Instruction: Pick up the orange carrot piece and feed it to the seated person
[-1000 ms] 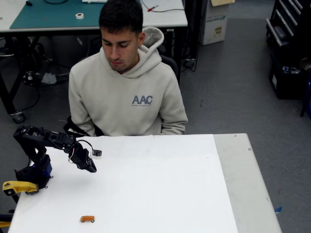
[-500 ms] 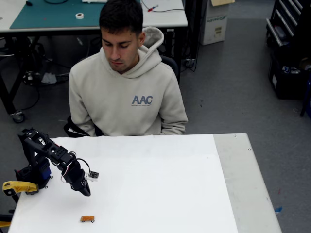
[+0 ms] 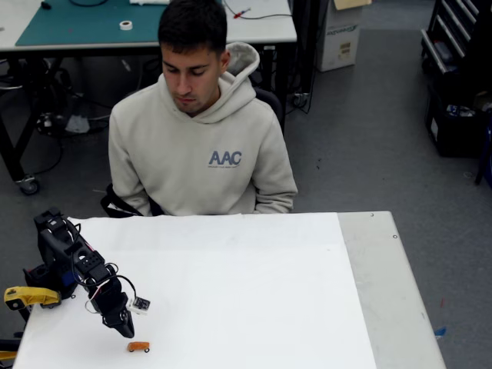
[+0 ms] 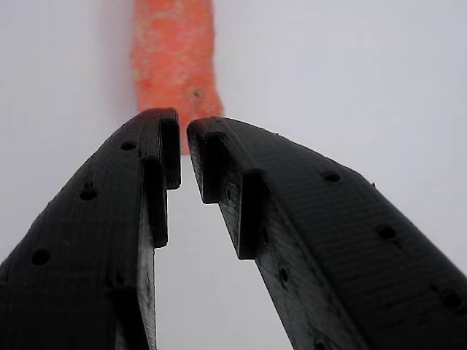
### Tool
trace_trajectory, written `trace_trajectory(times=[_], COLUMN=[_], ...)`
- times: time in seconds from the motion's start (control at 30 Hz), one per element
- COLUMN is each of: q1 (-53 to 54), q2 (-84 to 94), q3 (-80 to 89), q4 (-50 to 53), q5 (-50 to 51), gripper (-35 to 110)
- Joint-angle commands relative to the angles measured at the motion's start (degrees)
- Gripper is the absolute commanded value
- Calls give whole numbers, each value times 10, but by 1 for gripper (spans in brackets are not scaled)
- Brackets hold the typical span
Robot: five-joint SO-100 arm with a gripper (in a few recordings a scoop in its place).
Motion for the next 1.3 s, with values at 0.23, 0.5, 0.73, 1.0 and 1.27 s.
trace_trajectory(times=[0.23,0.5,0.73,1.0,1.27], q1=[18,11,17,11,-11], q2=[1,10,10,8,4], q3=[-48,-49,-47,-39,-39], q4=[1,1,1,6,8], q5=[-11,-12,-11,-11,-4], gripper=[-2,3,28,33,33])
